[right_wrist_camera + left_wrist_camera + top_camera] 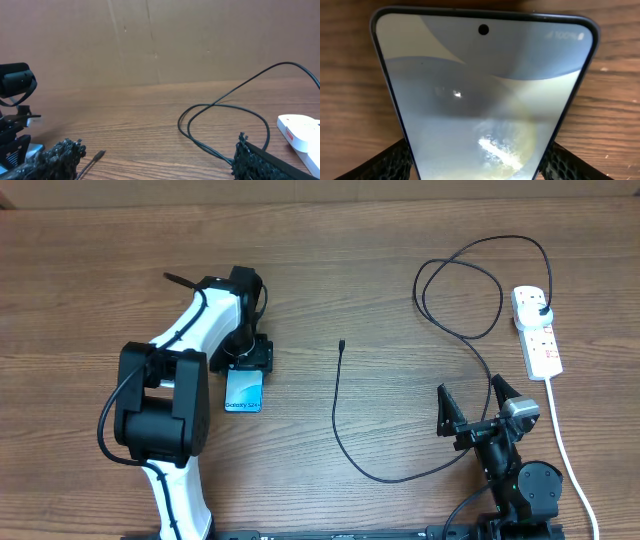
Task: Plug charger to phone and switch on socket
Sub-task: 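Lower the left gripper and grasp the smartphone's top edge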
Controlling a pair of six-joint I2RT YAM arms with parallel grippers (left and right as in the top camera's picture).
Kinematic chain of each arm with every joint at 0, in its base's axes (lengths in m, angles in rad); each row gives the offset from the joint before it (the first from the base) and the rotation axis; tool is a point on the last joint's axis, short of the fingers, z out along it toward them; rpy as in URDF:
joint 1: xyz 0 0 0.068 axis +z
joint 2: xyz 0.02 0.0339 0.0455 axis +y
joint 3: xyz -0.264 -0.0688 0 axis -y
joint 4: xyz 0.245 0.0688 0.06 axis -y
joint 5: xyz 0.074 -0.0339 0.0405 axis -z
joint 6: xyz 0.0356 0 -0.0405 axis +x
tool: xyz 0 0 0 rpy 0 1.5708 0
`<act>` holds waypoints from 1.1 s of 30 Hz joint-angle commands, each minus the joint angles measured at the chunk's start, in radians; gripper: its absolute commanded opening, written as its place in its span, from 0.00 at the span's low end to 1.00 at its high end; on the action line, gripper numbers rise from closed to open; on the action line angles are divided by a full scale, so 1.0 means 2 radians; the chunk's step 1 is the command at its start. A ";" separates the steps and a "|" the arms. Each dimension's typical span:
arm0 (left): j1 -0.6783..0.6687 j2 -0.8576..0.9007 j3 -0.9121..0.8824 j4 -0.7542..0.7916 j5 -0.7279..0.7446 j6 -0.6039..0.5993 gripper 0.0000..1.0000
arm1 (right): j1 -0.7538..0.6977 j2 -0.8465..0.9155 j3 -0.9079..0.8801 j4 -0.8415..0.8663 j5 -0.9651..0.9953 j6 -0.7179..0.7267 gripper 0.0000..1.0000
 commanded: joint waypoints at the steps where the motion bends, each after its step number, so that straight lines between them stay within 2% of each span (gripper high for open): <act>1: 0.015 0.011 0.000 -0.002 -0.009 -0.085 0.73 | 0.001 -0.005 -0.005 0.002 -0.002 0.000 1.00; 5: 0.017 0.011 0.000 0.000 0.013 -0.096 0.72 | 0.001 -0.005 -0.005 0.002 -0.002 0.000 1.00; 10: 0.017 0.011 0.000 0.000 0.006 -0.089 0.73 | 0.001 -0.005 -0.005 0.002 -0.002 0.000 1.00; 14: 0.016 0.011 0.000 0.002 0.006 -0.040 0.82 | 0.001 -0.005 -0.005 0.002 -0.002 0.000 1.00; 18: 0.013 0.011 0.000 -0.001 0.006 0.002 0.82 | 0.001 -0.005 -0.005 0.002 -0.002 0.000 1.00; 28: 0.013 0.011 0.000 -0.002 0.008 0.038 0.84 | 0.001 -0.005 -0.005 0.002 -0.002 0.000 1.00; 29: 0.013 0.011 0.000 0.000 0.009 0.038 0.84 | 0.001 -0.005 -0.005 0.002 -0.002 0.000 1.00; 33: 0.013 0.011 0.000 0.008 0.023 0.038 0.69 | 0.001 -0.005 -0.005 0.002 -0.002 0.000 1.00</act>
